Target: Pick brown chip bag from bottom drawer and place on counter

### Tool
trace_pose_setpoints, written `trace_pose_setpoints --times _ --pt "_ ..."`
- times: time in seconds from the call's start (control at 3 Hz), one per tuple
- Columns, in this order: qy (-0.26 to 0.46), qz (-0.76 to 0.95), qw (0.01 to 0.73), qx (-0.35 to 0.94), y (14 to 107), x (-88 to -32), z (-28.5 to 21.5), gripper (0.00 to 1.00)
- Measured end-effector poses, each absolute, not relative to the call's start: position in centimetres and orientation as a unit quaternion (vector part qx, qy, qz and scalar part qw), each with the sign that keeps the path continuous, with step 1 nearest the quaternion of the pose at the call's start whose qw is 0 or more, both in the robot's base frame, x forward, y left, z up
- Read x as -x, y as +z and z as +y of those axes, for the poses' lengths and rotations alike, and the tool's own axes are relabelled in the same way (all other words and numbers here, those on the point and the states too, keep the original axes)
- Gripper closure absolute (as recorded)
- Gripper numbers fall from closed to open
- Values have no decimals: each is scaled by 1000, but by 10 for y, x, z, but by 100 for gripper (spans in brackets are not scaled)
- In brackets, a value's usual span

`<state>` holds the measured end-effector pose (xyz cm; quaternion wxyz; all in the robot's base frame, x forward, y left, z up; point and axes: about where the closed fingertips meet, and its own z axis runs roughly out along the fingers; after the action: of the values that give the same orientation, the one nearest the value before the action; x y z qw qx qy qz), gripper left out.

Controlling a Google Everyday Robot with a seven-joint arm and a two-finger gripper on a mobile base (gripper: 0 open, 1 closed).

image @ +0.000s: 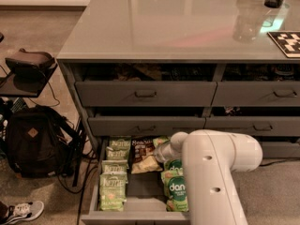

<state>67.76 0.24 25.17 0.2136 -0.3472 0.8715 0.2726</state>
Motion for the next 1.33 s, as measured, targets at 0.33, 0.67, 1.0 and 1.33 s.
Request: trace_pose_setpoints --times 0.33,0.67,1.0,1.33 --pt "270 878 219 329 229 -687 2 0" --pt "268 881 241 308 205 -703 4 0" --pt "265 881 248 303 194 -713 7 0" --pt "267 882 240 306 181 -716 11 0"
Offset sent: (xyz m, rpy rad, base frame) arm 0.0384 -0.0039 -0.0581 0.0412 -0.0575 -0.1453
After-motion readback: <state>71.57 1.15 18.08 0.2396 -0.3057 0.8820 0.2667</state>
